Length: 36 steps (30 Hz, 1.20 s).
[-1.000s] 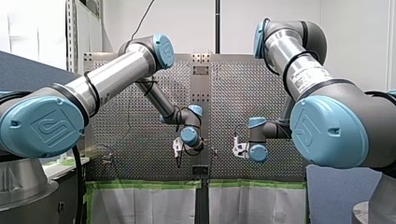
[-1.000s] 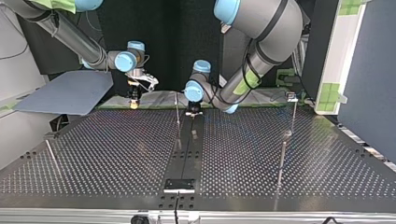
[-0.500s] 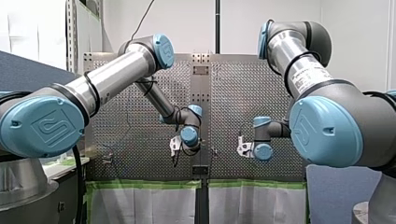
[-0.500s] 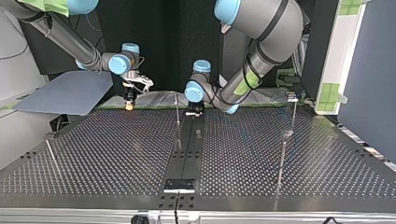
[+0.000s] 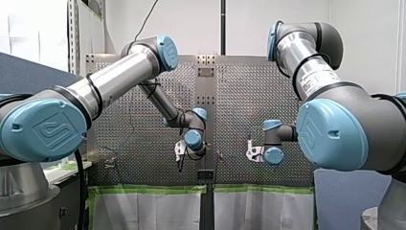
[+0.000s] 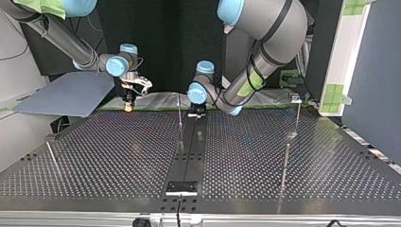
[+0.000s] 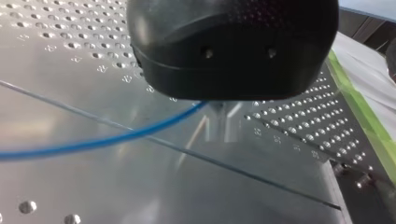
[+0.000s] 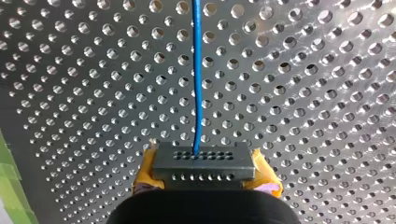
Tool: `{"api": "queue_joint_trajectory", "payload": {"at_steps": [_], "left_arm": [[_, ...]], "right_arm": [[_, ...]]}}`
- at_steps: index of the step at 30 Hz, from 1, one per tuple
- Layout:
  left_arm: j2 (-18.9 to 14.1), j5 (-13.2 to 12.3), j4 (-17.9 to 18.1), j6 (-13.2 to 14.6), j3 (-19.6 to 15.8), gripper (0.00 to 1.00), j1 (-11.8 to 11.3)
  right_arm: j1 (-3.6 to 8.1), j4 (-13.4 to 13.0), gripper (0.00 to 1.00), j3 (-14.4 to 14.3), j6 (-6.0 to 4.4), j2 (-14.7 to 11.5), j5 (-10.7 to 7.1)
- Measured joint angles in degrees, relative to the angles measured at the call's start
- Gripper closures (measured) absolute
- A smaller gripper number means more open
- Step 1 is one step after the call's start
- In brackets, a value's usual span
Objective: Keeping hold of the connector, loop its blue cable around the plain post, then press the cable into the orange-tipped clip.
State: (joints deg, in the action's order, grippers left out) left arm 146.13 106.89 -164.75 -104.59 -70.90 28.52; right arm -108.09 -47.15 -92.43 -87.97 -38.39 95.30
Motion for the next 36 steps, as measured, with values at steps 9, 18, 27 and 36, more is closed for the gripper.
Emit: {"api": "queue_joint_trajectory", "payload": {"at_steps": [9, 18, 27, 36], "left_arm": [[0.0, -2.5, -1.7, 0.8, -0.3, 0.0, 0.2], [-2.7, 1.5, -3.1, 4.7, -3.7, 0.0, 0.9], [-7.5, 0.5, 1.4, 6.1, -8.6, 0.0, 1.6], [-11.9, -1.0, 5.8, 7.4, -13.3, 0.0, 3.8]], "right_arm": [[-0.03, 1.5, 1.0, 0.0, 0.05, 0.0, -0.02], [-0.32, 1.8, 1.0, 0.0, -0.01, 0.1, -0.02], [-0.49, 2.0, 1.0, 0.0, -0.15, 0.1, -0.02], [-0.5, 2.5, 1.0, 0.0, -0.35, 0.2, 0.04]]}}
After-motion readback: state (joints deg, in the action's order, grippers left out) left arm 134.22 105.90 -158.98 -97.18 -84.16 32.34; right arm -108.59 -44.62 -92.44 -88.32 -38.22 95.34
